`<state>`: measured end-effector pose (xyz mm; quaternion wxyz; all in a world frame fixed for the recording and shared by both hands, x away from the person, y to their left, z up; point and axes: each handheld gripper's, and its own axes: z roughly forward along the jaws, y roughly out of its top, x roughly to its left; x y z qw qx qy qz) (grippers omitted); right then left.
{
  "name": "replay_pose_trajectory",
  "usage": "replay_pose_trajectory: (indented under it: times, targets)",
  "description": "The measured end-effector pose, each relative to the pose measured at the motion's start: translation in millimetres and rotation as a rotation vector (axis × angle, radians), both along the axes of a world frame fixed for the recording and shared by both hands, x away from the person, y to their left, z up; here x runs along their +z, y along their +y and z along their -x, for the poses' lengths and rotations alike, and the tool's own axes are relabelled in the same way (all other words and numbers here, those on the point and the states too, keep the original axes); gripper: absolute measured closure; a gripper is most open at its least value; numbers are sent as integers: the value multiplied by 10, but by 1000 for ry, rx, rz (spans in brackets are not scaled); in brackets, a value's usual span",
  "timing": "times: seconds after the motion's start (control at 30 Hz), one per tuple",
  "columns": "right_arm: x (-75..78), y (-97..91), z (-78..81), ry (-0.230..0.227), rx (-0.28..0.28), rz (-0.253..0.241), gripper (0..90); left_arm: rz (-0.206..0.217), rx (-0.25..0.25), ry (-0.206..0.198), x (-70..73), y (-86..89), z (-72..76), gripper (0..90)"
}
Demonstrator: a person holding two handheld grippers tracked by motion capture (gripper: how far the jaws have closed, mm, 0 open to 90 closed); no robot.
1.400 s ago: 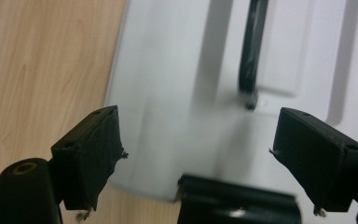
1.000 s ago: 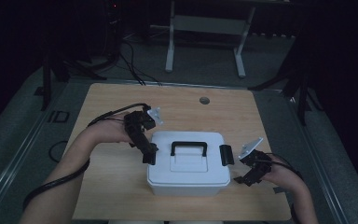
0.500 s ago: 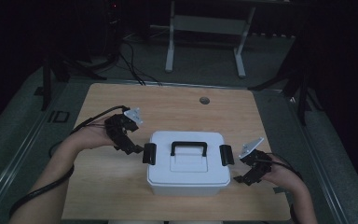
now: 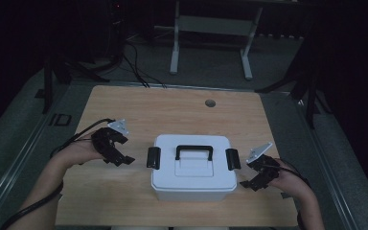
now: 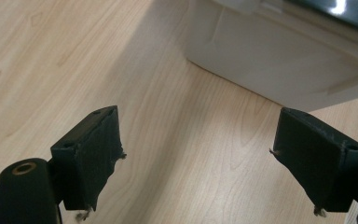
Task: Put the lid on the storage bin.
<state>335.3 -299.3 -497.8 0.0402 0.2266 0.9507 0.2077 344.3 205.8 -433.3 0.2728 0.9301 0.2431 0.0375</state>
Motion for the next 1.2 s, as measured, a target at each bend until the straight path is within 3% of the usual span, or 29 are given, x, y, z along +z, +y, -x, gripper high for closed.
replay_pose_trajectory:
  times: [0.53,0.9,1.2]
  targets:
    - [-37,-33,16,0,-15,-14,146,31,56,28,-402,306,130,151]
    - [-48,-50,24,-5,-22,-24,147,72,91,50,-584,475,221,151]
    - [-93,-67,26,-6,-31,-32,146,70,111,52,-745,582,302,152]
